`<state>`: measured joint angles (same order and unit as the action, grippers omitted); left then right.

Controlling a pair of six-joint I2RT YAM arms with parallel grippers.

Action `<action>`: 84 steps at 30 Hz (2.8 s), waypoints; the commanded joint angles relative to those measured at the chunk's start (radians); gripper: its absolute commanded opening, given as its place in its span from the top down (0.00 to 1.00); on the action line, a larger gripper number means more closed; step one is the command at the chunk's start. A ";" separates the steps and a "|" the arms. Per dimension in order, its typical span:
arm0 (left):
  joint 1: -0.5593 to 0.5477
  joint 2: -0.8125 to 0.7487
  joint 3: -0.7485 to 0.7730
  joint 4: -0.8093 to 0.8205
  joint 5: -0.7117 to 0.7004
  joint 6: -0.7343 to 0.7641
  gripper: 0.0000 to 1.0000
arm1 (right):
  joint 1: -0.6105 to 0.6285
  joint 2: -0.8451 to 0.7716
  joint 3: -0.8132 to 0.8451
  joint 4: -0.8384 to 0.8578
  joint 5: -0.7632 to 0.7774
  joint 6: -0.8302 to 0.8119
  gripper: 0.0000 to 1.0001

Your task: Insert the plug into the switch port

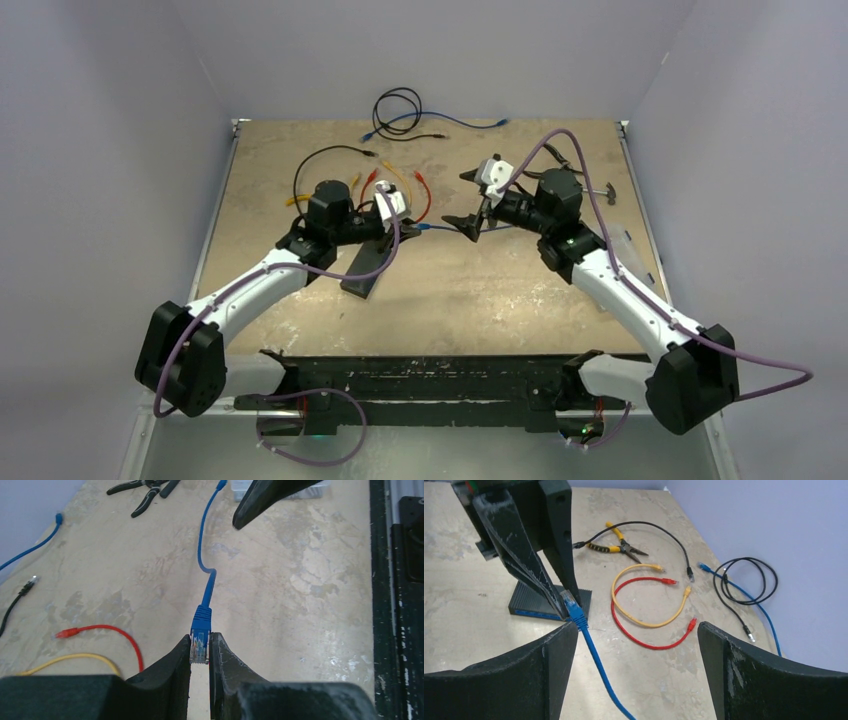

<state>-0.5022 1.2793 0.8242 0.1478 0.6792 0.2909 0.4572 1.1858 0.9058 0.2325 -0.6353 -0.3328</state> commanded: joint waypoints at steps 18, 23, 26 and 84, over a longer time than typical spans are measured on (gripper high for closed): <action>0.005 -0.001 -0.019 0.126 0.158 -0.066 1.00 | 0.000 0.193 0.053 -0.029 -0.341 -0.103 0.40; 0.005 -0.001 -0.024 0.133 0.161 -0.077 1.00 | 0.001 0.205 0.068 -0.022 -0.361 -0.095 0.50; 0.005 0.000 -0.027 0.146 0.159 -0.091 1.00 | 0.002 0.207 0.074 -0.030 -0.365 -0.101 0.54; 0.184 0.259 0.068 -0.141 -0.579 -0.564 0.46 | 0.279 0.536 -0.073 0.269 0.327 0.213 1.00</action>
<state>-0.3382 1.5066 0.8494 0.0101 0.1005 -0.2085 0.7116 1.6966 0.8139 0.4202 -0.3878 -0.1604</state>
